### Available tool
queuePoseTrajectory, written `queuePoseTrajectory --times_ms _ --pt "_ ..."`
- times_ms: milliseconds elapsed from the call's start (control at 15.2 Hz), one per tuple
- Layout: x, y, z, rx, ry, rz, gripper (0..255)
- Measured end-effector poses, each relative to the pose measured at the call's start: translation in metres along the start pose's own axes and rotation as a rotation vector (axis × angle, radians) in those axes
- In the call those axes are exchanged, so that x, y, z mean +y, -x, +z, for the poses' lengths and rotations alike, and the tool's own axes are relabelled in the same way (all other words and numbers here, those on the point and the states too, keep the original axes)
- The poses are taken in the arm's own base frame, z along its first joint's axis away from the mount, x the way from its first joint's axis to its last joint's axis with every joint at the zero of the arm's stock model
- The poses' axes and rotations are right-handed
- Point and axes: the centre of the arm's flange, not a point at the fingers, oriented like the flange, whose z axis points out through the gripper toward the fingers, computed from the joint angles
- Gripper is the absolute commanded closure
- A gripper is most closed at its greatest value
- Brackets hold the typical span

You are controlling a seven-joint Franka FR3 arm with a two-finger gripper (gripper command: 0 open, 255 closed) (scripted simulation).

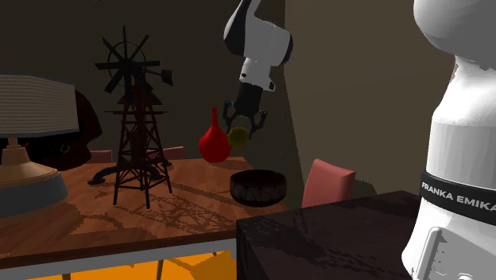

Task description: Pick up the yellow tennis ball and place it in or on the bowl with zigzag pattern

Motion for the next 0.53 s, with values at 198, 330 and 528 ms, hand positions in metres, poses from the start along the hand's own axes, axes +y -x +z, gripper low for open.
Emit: queuePoseTrajectory --times_ms 198,330,528 --pt "0.020 0.033 -0.005 0.000 0.000 -0.001 255" --pt "0.033 0.053 -0.013 0.000 0.001 0.000 255" --pt "0.050 0.075 -0.012 0.000 0.000 0.000 255"
